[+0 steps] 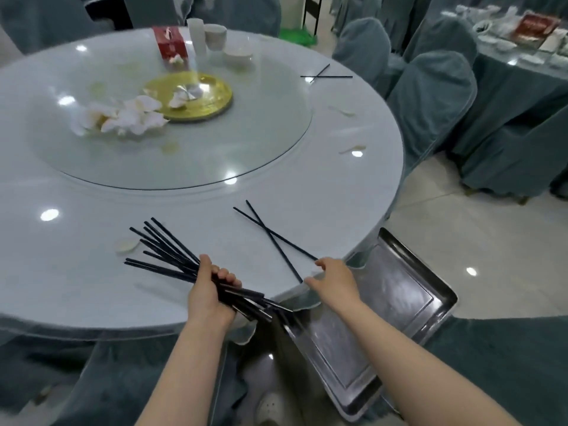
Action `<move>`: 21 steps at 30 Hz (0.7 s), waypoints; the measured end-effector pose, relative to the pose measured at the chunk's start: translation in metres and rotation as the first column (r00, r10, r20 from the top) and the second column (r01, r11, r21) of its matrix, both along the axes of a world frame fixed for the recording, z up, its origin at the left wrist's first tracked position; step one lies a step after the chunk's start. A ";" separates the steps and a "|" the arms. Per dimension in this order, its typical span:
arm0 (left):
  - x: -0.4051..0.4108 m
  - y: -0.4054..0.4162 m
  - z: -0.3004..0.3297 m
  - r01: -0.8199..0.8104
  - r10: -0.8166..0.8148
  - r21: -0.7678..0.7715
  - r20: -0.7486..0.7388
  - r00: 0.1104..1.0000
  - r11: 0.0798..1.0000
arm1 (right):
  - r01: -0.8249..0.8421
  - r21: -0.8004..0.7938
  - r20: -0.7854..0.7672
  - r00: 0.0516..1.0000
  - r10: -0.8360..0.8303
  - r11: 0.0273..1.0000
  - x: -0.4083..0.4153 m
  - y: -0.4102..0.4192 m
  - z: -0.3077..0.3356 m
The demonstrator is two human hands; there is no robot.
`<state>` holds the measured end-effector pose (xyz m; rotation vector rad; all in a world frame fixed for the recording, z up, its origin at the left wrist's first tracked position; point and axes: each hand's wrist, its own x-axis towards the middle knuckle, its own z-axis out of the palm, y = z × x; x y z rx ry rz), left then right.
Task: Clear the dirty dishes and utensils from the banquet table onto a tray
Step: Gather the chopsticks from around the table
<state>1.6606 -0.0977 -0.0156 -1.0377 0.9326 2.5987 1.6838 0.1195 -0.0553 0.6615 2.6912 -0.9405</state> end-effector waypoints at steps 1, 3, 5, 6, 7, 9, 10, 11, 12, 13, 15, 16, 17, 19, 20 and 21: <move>-0.002 -0.002 -0.003 -0.009 0.009 -0.009 0.010 1.000 1.000 | -0.014 0.039 0.014 1.000 0.013 0.999 -0.009 -0.003 -0.004; -0.003 -0.007 -0.007 -0.030 0.030 -0.002 0.024 0.999 1.000 | -0.034 0.107 0.053 0.998 0.029 0.994 -0.022 -0.009 -0.013; -0.004 -0.013 -0.009 -0.045 0.045 0.006 0.025 0.999 0.999 | -0.057 0.181 0.085 0.996 0.042 0.982 -0.031 -0.014 -0.020; -0.003 -0.016 -0.010 -0.053 0.053 0.001 0.026 0.998 0.999 | -0.073 0.227 0.090 0.994 0.054 0.971 -0.035 -0.016 -0.024; -0.003 -0.020 -0.011 -0.060 0.060 -0.007 0.029 0.998 0.998 | -0.084 0.264 0.088 0.994 0.062 0.961 -0.037 -0.017 -0.027; -0.002 -0.027 -0.013 -0.068 0.069 -0.025 0.036 0.997 0.997 | -0.089 0.287 0.075 0.995 0.070 0.954 -0.042 -0.017 -0.031; -0.001 -0.030 -0.014 -0.070 0.072 -0.032 0.037 0.997 0.997 | -0.096 0.283 0.081 0.994 0.076 0.954 -0.044 -0.017 -0.033; 0.000 -0.032 -0.015 -0.074 0.076 -0.039 0.038 0.996 0.996 | -0.104 0.272 0.096 0.992 0.080 0.957 -0.046 -0.017 -0.033; 0.000 -0.033 -0.015 -0.079 0.081 -0.044 0.038 0.996 0.996 | -0.101 0.246 0.111 0.991 0.076 0.964 -0.047 -0.017 -0.034; 0.000 -0.034 -0.015 -0.083 0.085 -0.050 0.034 0.996 0.995 | -0.089 0.203 0.125 0.990 0.064 0.975 -0.048 -0.017 -0.034; 0.001 -0.034 -0.016 -0.080 0.081 -0.055 0.025 0.996 0.995 | -0.077 0.134 0.157 0.986 0.055 0.988 -0.048 -0.017 -0.034; 0.002 -0.034 -0.016 -0.074 0.075 -0.054 0.024 0.997 0.996 | -0.091 0.134 0.173 0.983 0.067 0.987 -0.048 -0.017 -0.034; 0.003 -0.033 -0.016 -0.065 0.067 -0.053 0.025 0.997 0.996 | -0.109 0.144 0.191 0.978 0.081 0.983 -0.048 -0.017 -0.033; 0.005 -0.032 -0.014 -0.050 0.051 -0.055 0.022 0.998 0.997 | -0.141 0.153 0.225 0.969 0.105 0.978 -0.046 -0.015 -0.028; 0.006 -0.031 -0.013 -0.047 0.048 -0.055 0.019 0.999 0.997 | -0.154 0.142 0.241 0.963 0.117 0.978 -0.045 -0.013 -0.024; 0.007 -0.030 -0.012 -0.045 0.046 -0.056 0.016 0.999 0.997 | -0.162 0.120 0.252 0.959 0.127 0.979 -0.043 -0.013 -0.021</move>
